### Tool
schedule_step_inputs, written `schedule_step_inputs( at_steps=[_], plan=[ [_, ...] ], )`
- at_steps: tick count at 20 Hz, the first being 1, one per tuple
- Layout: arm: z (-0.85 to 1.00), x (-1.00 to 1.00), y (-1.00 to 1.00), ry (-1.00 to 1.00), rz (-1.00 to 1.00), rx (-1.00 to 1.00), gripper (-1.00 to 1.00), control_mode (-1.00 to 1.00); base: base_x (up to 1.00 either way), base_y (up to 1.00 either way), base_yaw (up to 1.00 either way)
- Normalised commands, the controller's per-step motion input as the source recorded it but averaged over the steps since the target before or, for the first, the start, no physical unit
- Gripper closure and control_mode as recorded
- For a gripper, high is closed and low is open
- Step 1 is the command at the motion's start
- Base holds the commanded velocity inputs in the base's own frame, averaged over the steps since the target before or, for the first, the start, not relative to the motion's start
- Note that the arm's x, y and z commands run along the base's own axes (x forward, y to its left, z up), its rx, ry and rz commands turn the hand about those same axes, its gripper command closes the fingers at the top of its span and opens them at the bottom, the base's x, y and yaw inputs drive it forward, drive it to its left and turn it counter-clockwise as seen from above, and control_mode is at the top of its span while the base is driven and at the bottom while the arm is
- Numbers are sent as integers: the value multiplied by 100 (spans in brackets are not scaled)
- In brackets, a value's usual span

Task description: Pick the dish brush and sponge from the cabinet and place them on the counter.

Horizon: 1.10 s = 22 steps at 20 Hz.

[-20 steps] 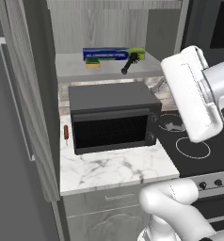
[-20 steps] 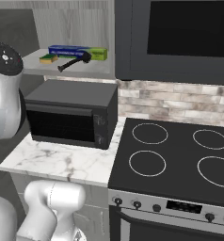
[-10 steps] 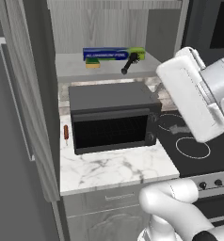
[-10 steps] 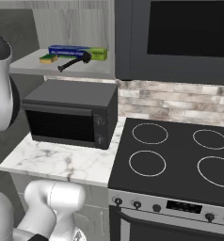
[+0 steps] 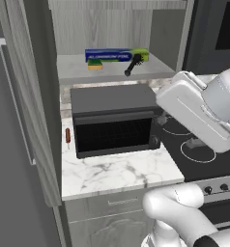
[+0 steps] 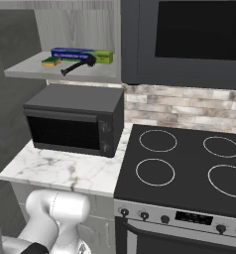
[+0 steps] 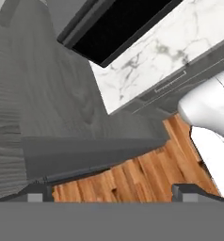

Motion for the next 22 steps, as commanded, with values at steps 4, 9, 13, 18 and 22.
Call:
schedule_step_inputs(
  at_steps=[4,9,13,18,22],
  plan=[
    [-16,11,-36,-30,4,-29,-100,-100,0,0,0],
    [22,43,-45,-26,0,-6,-100,-100,0,0,0],
    [50,48,-38,-18,0,4,-100,-100,0,0,0],
    [44,40,-27,-14,-1,5,-100,-100,0,0,0],
    [28,45,-4,-5,-6,1,-100,-100,0,0,0]
  ],
)
